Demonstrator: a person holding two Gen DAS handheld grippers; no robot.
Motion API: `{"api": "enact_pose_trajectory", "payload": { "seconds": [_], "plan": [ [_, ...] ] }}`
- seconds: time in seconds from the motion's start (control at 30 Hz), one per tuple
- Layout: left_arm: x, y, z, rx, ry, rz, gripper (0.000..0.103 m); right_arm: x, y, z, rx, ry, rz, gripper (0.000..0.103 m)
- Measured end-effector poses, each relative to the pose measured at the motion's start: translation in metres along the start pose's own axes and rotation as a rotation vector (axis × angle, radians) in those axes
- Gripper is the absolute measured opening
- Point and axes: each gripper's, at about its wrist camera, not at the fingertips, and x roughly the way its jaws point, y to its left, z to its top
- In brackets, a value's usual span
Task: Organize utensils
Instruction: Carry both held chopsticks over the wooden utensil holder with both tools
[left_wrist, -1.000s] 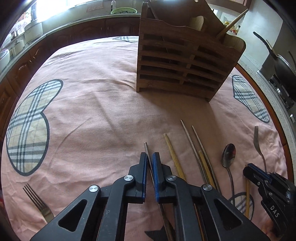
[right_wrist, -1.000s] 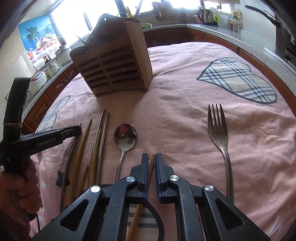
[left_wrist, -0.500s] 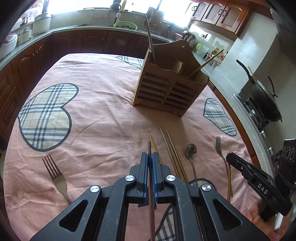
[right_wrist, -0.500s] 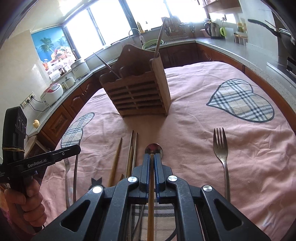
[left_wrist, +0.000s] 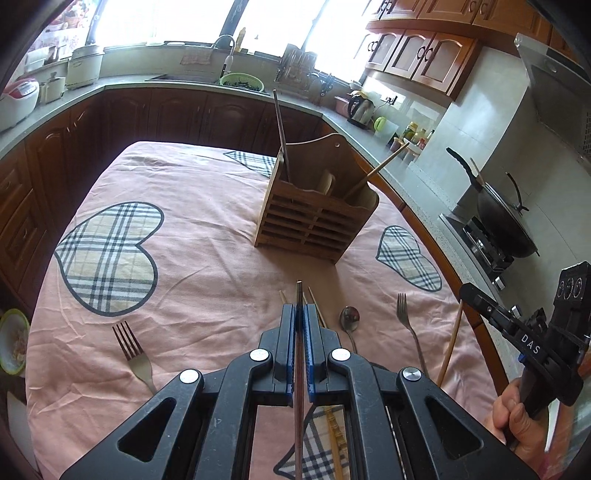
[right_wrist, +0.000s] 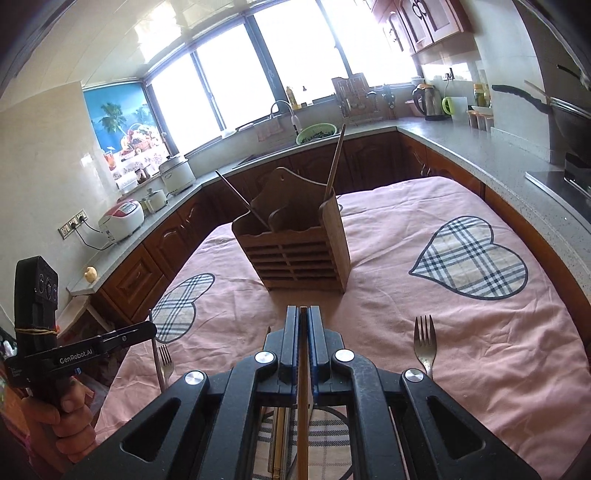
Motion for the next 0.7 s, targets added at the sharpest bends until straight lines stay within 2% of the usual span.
{"api": "enact_pose_trajectory", "payload": {
  "seconds": [0.7],
  "plan": [
    [-0.040,-0.002,0.017,0.020,-0.107,-0.012,0.003,-0.032,0.012,0.040,-0.030,-0.142,0.019,0.004]
  ]
}}
